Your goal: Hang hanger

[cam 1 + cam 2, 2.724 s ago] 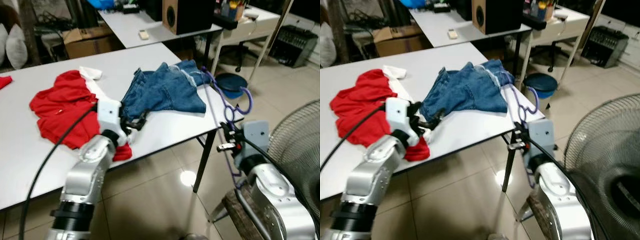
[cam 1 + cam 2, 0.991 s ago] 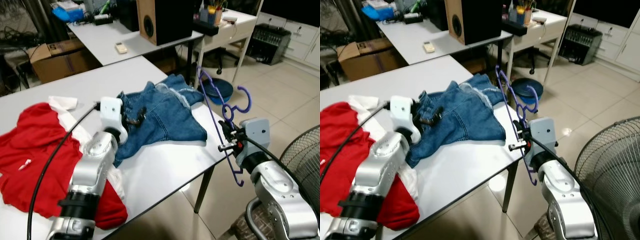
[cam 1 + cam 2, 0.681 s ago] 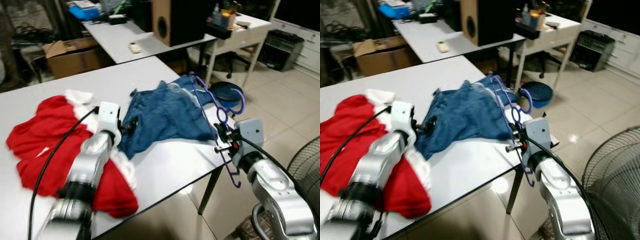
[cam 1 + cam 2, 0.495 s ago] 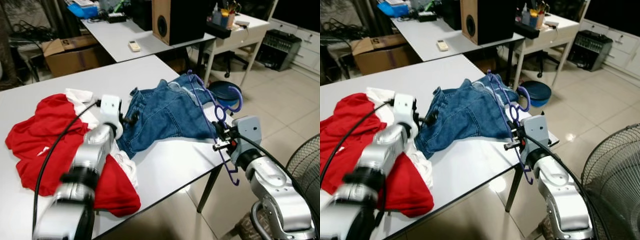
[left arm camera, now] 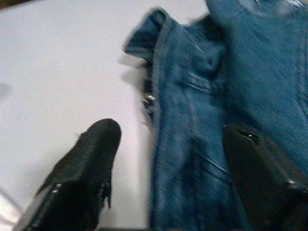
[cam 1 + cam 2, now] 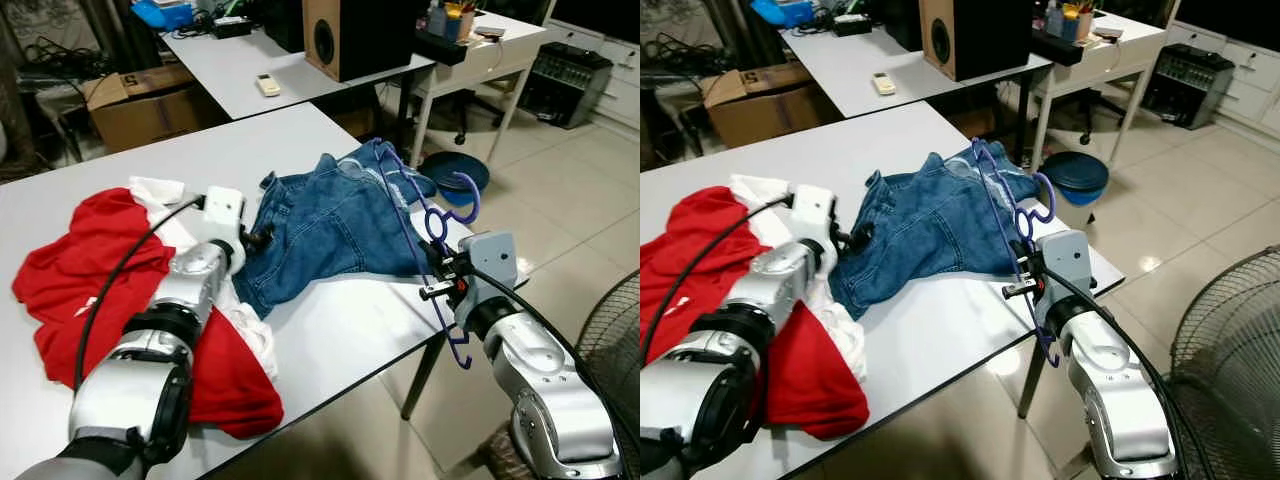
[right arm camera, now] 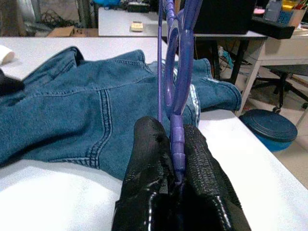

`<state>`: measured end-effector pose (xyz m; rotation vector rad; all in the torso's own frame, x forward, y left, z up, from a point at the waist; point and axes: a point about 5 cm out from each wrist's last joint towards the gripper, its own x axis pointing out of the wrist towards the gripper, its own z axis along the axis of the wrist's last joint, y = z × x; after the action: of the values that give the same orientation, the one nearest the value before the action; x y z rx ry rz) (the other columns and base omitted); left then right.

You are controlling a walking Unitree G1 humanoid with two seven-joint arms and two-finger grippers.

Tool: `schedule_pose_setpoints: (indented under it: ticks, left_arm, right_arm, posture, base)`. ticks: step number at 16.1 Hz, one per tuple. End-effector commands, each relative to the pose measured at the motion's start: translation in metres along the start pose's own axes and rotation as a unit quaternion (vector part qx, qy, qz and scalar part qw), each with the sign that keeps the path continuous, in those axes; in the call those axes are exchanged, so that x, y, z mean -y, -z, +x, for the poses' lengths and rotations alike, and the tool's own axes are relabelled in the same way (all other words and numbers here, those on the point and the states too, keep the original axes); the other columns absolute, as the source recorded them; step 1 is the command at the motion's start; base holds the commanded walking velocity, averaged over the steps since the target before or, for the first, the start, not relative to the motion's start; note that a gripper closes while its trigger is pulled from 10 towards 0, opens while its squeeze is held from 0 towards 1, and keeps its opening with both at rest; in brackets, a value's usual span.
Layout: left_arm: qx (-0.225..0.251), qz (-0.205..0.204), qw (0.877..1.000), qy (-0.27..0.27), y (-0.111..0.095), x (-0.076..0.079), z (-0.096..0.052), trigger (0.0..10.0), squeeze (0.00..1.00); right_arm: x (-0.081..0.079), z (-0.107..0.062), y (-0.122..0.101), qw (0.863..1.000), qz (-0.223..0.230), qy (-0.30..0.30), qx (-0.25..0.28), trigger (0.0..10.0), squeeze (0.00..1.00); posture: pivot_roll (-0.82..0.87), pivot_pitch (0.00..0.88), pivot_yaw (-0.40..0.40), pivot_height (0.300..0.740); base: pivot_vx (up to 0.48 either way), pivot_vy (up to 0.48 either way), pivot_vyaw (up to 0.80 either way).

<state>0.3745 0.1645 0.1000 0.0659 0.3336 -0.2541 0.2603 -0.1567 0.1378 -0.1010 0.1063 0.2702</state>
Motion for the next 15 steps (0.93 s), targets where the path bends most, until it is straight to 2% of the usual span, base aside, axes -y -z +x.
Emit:
schedule_pose_setpoints:
  ticks: [1,3,7,10,13,15]
  left_arm:
    - [0.003,0.016,1.000,0.016,-0.006,0.005,0.003,0.0,0.00]
    - [-0.007,0.029,0.999,0.034,-0.003,0.013,0.005,0.0,0.00]
    - [-0.033,0.064,0.997,0.033,0.007,0.018,0.005,0.0,0.00]
    - [-0.042,0.043,0.998,0.022,0.011,0.015,0.004,0.0,0.00]
    - [-0.051,0.000,0.999,0.004,0.015,0.010,0.003,0.0,0.00]
    - [-0.066,0.015,0.998,-0.002,0.022,0.008,0.001,0.0,0.00]
  right_arm:
    - [0.000,0.000,0.001,1.000,0.000,0.003,0.001,10.0,0.00]
    - [-0.001,0.001,-0.001,1.000,0.000,0.005,0.004,10.0,0.00]
    - [-0.001,0.004,-0.001,1.000,-0.003,0.001,0.006,10.0,0.00]
    - [-0.003,0.007,-0.001,1.000,-0.003,-0.001,0.007,10.0,0.00]
    - [-0.005,0.007,0.001,1.000,-0.003,-0.003,0.006,10.0,0.00]
    - [-0.005,0.007,0.001,1.000,-0.002,-0.002,0.006,10.0,0.00]
  posture:
    - [-0.25,0.000,0.117,0.740]
    - [-0.25,0.000,0.119,0.740]
    - [-0.25,0.000,0.114,0.740]
    - [-0.24,0.000,0.117,0.740]
    - [-0.24,0.000,0.121,0.740]
    - [-0.24,0.000,0.123,0.740]
  base:
    - [0.000,0.000,0.00]
    - [0.000,0.000,0.00]
    - [0.000,0.000,0.00]
    - [0.000,0.000,0.00]
    - [0.000,0.000,0.00]
    - [0.000,0.000,0.00]
